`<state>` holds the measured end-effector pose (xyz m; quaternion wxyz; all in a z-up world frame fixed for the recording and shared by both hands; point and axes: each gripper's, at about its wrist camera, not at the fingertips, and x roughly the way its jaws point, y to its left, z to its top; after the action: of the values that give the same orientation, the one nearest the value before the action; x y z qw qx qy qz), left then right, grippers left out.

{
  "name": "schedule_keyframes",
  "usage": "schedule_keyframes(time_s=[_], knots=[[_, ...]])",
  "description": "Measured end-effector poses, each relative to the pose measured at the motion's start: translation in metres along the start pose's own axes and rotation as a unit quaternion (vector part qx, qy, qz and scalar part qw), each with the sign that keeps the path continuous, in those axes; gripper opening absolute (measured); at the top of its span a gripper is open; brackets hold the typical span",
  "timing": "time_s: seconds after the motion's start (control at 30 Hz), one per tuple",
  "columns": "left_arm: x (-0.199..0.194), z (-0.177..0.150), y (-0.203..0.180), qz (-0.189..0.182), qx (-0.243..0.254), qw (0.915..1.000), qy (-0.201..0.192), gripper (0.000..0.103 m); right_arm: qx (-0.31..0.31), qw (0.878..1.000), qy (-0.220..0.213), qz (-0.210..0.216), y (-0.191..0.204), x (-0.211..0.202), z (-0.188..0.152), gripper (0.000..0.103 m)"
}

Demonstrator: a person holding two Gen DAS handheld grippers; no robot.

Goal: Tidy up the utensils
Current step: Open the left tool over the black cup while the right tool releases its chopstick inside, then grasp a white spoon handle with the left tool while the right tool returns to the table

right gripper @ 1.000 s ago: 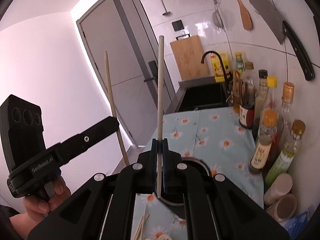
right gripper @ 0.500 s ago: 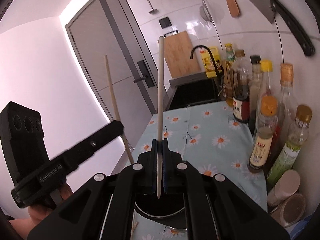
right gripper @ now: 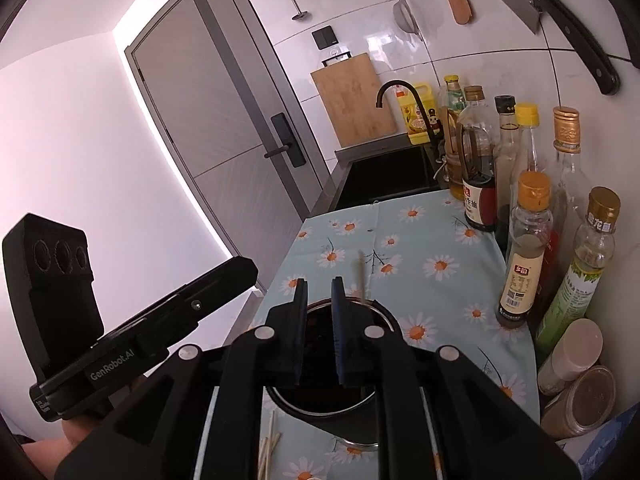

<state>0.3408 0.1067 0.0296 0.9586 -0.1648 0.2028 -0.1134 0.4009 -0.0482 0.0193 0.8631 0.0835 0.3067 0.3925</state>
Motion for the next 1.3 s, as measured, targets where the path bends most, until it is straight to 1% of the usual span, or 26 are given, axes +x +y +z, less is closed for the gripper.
schedule_keyframes(time_s=[0.3,0.33,0.37,0.4,0.47,0.63,0.7,0.73,0.8,0.83,0.87,0.93,1.0,1.1,1.13,1.2,1.3], knots=[[-0.016,0.001,-0.006,0.003,0.004,1.0000,0.002,0.018,0.005,1.000,-0.004,0.006,0.010,-0.019,-0.001,0.014],[-0.020,0.001,-0.008,0.002,0.010,0.9999,0.004,0.020,0.006,1.000,-0.005,0.008,0.012,-0.023,-0.001,0.015],[-0.023,0.001,-0.010,0.006,0.014,0.9999,0.004,0.024,0.007,1.000,-0.006,0.007,0.013,-0.025,-0.002,0.015],[-0.027,0.000,-0.011,0.008,0.016,0.9998,0.004,0.026,0.010,1.000,-0.010,0.004,0.014,-0.030,-0.002,0.018],[-0.033,0.000,-0.014,0.009,0.019,0.9997,0.009,0.026,0.013,1.000,-0.013,0.008,0.016,-0.037,-0.003,0.020],[-0.051,-0.007,-0.015,0.013,0.023,0.9993,0.024,0.026,0.016,0.999,-0.011,0.025,0.025,-0.058,-0.014,0.021],[-0.059,-0.015,-0.014,0.012,0.022,0.9989,0.039,0.026,0.019,0.999,-0.007,0.031,0.028,-0.064,-0.020,0.022],[-0.062,-0.021,-0.014,0.014,0.023,0.9983,0.051,0.026,0.021,0.999,-0.004,0.035,0.028,-0.067,-0.024,0.024],[-0.065,-0.030,-0.013,0.003,0.025,0.9971,0.072,0.026,0.028,0.999,0.004,0.044,0.029,-0.072,-0.034,0.025],[-0.067,-0.036,-0.013,0.004,0.028,0.9963,0.081,0.026,0.030,0.998,0.009,0.047,0.029,-0.073,-0.040,0.025],[-0.068,-0.043,-0.011,0.009,0.030,0.9952,0.093,0.026,0.033,0.998,0.020,0.048,0.028,-0.074,-0.048,0.025],[-0.070,-0.056,-0.008,0.006,0.029,0.9932,0.113,0.026,0.036,0.998,0.031,0.052,0.026,-0.075,-0.059,0.025],[-0.069,-0.069,-0.006,0.011,0.033,0.9905,0.133,0.026,0.044,0.996,0.047,0.057,0.022,-0.074,-0.073,0.025],[-0.066,-0.089,-0.002,0.007,0.040,0.9855,0.165,0.026,0.062,0.994,0.061,0.061,0.013,-0.075,-0.089,0.026],[-0.065,-0.093,-0.001,0.005,0.042,0.9842,0.172,0.026,0.070,0.993,0.064,0.066,0.010,-0.076,-0.094,0.031],[-0.061,-0.107,0.002,0.001,0.046,0.9795,0.196,0.026,0.085,0.992,0.070,0.066,0.004,-0.079,-0.103,0.038],[-0.054,-0.124,0.009,0.003,0.049,0.9731,0.225,0.026,0.100,0.990,0.077,0.062,-0.005,-0.083,-0.115,0.038]])
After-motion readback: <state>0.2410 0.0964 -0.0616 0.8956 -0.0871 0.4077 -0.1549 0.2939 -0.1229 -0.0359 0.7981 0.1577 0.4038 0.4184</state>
